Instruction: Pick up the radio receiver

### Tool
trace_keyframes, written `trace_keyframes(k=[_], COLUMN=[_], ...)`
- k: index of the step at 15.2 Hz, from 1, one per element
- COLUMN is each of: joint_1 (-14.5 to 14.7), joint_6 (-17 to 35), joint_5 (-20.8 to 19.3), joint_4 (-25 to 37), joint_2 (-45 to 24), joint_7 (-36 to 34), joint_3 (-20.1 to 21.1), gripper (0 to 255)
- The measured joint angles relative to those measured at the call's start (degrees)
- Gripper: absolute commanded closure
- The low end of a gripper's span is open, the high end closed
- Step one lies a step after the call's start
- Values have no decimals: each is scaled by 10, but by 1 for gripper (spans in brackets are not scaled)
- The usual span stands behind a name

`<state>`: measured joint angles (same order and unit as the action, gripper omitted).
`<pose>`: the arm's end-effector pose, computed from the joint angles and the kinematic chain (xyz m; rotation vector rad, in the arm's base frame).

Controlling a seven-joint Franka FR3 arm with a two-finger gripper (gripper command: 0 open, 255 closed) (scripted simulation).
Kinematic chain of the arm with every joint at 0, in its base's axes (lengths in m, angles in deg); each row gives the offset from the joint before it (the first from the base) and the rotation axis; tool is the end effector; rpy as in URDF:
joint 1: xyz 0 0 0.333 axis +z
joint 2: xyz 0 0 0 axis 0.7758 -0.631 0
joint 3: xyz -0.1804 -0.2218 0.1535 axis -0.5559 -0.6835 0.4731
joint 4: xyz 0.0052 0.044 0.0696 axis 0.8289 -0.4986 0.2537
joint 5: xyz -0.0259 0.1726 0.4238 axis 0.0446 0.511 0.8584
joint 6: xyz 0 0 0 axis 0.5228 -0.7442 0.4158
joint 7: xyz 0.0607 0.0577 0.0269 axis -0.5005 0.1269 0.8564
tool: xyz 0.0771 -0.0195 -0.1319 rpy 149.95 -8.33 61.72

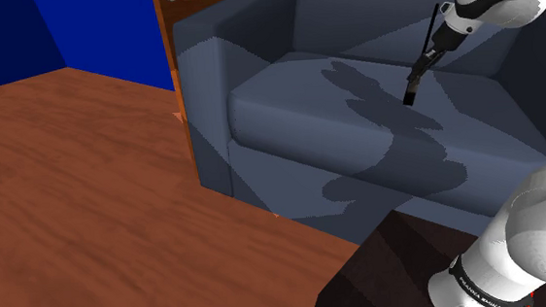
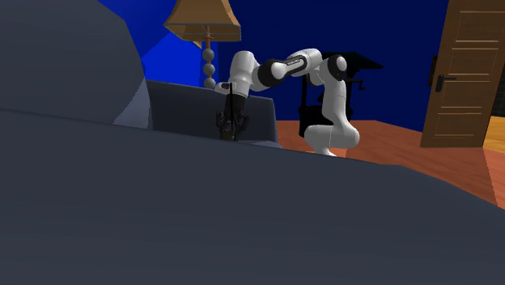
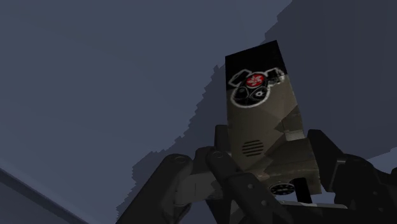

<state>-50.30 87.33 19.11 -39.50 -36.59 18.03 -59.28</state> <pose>0.4004 -0.3893 0.4734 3.0534 -0.0304 0.5752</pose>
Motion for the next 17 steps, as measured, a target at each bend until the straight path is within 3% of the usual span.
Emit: trace_keyframes(k=[17], joint_1=[3], joint_6=[-110], joint_5=[2], joint_4=[104], joint_2=[5], joint_7=[-18], joint_3=[25], gripper=[255])
